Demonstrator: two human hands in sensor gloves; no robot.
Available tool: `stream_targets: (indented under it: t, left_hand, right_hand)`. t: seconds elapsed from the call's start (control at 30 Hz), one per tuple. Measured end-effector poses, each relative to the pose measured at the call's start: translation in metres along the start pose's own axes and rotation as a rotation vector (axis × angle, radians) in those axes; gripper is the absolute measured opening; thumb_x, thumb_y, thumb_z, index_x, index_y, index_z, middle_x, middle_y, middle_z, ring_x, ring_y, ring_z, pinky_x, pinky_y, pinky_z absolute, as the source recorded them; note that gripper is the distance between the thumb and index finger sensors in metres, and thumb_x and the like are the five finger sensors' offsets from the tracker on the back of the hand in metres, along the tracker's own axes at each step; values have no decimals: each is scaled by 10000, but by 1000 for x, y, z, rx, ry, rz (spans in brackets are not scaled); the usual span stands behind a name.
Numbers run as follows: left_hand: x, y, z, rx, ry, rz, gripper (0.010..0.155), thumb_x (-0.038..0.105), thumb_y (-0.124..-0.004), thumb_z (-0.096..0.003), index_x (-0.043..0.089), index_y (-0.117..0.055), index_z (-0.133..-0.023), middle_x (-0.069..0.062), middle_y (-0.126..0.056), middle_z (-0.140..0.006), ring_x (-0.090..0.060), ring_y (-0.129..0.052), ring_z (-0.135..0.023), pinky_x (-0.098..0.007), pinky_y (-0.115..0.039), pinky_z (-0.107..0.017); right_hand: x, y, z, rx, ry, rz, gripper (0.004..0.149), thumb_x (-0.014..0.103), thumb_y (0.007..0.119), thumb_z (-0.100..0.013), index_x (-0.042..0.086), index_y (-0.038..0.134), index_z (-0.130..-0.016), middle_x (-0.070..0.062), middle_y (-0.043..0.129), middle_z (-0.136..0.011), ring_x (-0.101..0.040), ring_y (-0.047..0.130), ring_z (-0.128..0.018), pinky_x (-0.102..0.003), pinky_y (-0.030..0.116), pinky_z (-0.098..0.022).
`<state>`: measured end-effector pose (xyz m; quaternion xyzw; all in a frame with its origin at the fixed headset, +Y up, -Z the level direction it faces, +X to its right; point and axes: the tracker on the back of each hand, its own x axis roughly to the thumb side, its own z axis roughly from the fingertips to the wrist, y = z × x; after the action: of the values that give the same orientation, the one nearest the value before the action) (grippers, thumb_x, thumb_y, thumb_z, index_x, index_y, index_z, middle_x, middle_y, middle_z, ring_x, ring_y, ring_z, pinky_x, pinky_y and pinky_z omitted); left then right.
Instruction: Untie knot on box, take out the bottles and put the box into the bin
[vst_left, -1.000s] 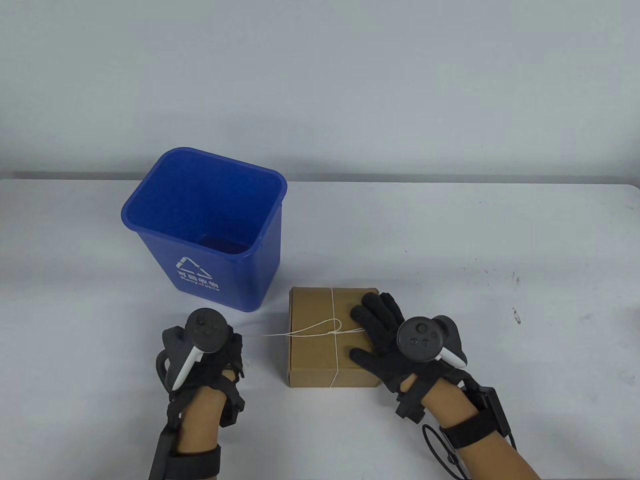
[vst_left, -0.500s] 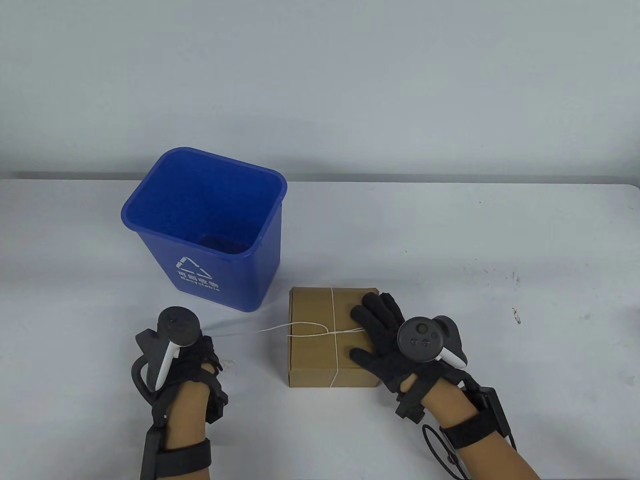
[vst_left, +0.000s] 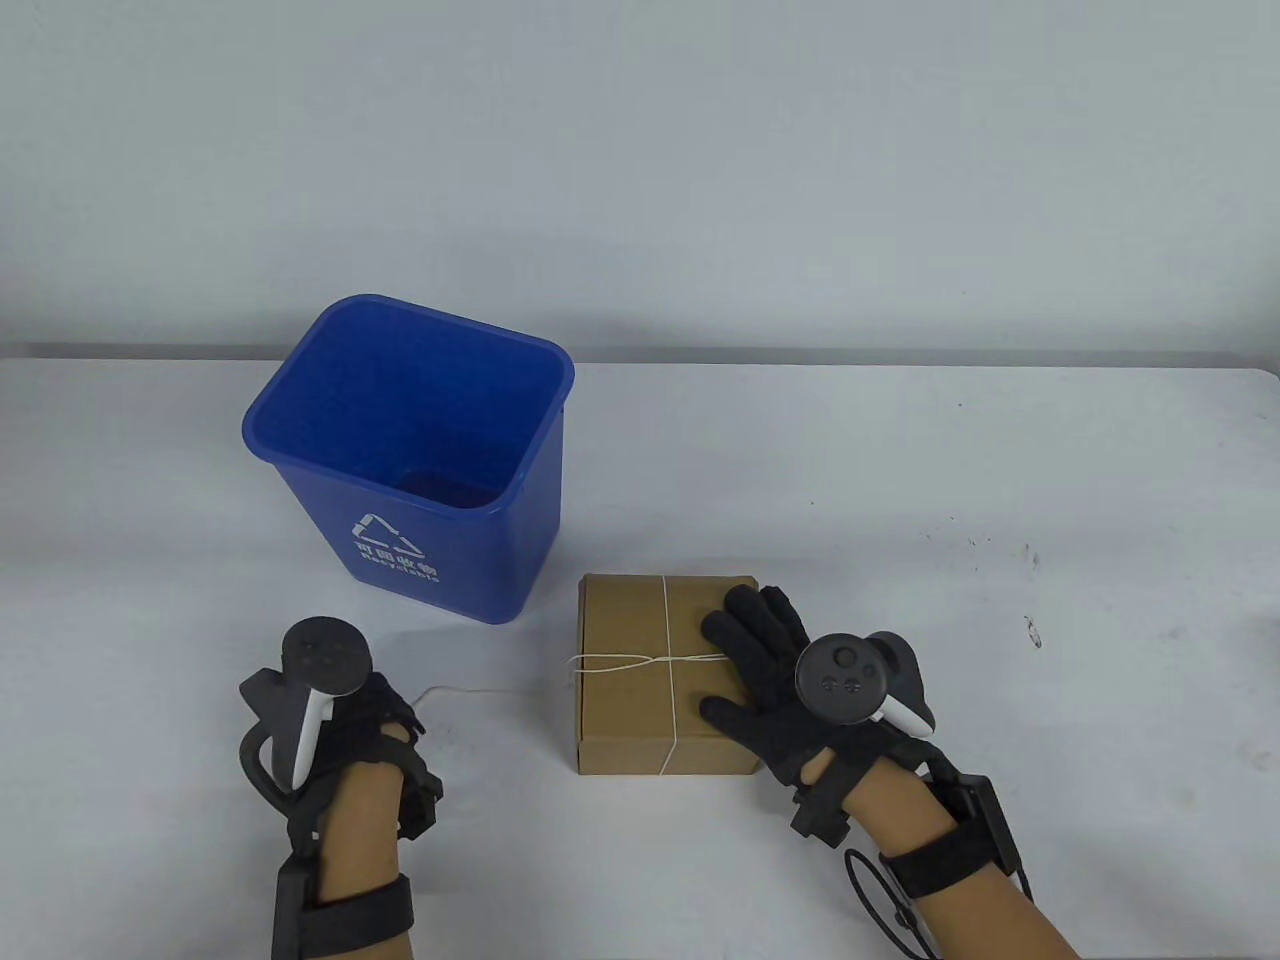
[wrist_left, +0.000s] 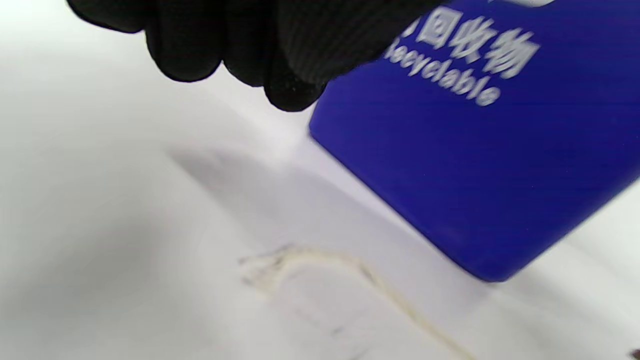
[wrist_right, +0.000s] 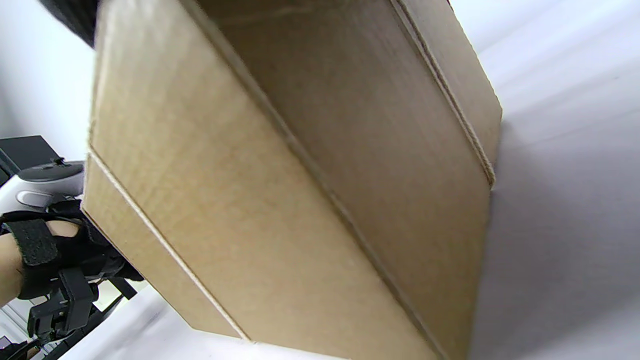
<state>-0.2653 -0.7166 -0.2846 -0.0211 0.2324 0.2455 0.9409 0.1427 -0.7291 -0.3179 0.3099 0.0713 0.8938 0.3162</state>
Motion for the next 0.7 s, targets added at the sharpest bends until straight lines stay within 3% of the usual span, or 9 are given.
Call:
stream_targets:
  t: [0.17, 0.23, 0.33, 0.5, 0.7]
  left_hand:
    - [44, 1, 29, 73, -357, 59, 527, 265, -766, -494, 36, -748, -969, -201, -628, -1069, -561, -641, -969, -725, -507, -696]
    - [64, -3, 42, 40, -544, 61, 536, 297, -773, -499, 48, -750, -973, -163, -637, -1076, -549, -653, -974, -719, -522, -700]
    - [86, -13, 62, 36, -717, 38, 563, 353, -781, -500, 70, -741, -985, -151, -628, -1092, -532, -630, -1006, -732, -498, -715]
    - [104, -29, 76, 4, -862, 26, 632, 424, -781, -497, 87, -689, -1024, -139, -573, -1120, -525, -573, -1037, -745, -458, -727]
    - [125, -49, 85, -112, -974, 29, 705, 461, -771, -500, 103, -595, -1081, -139, -465, -1158, -530, -437, -1082, -758, -379, -741]
  right_hand:
    - [0, 0, 0, 4, 4, -5, 798, 601, 610, -501, 189, 269, -1093, -87, 37, -1127, -544, 46, -983, -743, 334, -642]
    - [0, 0, 0, 5, 5, -4, 797, 597, 613, -501, 187, 270, -1092, -93, 37, -1127, -546, 48, -982, -743, 334, -643]
    - [1, 0, 0, 4, 6, -4, 796, 592, 615, -501, 185, 272, -1092, -95, 40, -1127, -555, 51, -980, -741, 338, -643]
    - [1, 0, 0, 5, 8, -8, 794, 587, 619, -502, 182, 274, -1092, -97, 43, -1127, -555, 52, -979, -737, 346, -644]
    - [3, -3, -3, 7, 18, 3, 783, 567, 637, -504, 170, 298, -1089, -106, 74, -1131, -573, 82, -979, -735, 361, -643]
